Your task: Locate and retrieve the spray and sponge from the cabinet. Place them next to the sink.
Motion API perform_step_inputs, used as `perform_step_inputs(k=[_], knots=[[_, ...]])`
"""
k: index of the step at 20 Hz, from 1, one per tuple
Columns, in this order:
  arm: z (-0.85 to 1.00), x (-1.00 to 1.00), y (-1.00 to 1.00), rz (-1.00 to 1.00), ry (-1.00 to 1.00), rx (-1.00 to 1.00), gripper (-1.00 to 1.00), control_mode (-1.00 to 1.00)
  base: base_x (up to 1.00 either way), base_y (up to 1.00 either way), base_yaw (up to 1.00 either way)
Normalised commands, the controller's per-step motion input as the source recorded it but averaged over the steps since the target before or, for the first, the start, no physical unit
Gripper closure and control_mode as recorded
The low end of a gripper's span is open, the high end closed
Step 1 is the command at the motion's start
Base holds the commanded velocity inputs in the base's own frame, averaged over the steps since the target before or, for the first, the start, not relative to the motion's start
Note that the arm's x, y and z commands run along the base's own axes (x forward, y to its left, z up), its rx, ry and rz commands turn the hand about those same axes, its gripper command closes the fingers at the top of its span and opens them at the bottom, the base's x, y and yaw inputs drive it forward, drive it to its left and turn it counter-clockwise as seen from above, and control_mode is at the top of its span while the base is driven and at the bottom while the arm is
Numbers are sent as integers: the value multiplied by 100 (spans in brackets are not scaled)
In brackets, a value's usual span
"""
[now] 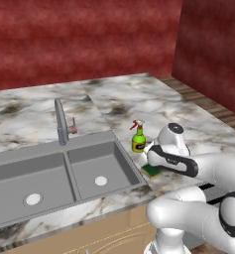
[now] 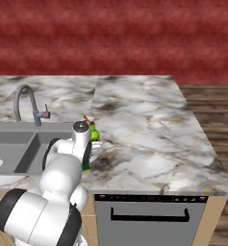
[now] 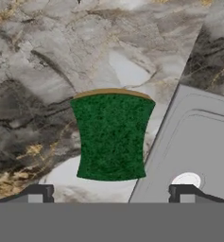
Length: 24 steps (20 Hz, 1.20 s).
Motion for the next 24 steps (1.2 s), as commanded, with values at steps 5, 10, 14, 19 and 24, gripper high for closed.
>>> perform_step_inputs(k=[5,10,14,19,24], knots=[[2,2,0,0,3,-1,-100,-100,0,0,0],[44,-4,0,-1,14,-3,-100,-100,0,0,0],[34,-43,2,-8,7,0,-100,-100,0,0,0],[11,-75,8,-20,-4,1,-100,-100,0,0,0],[13,-79,6,-19,-2,0,-100,-100,0,0,0]])
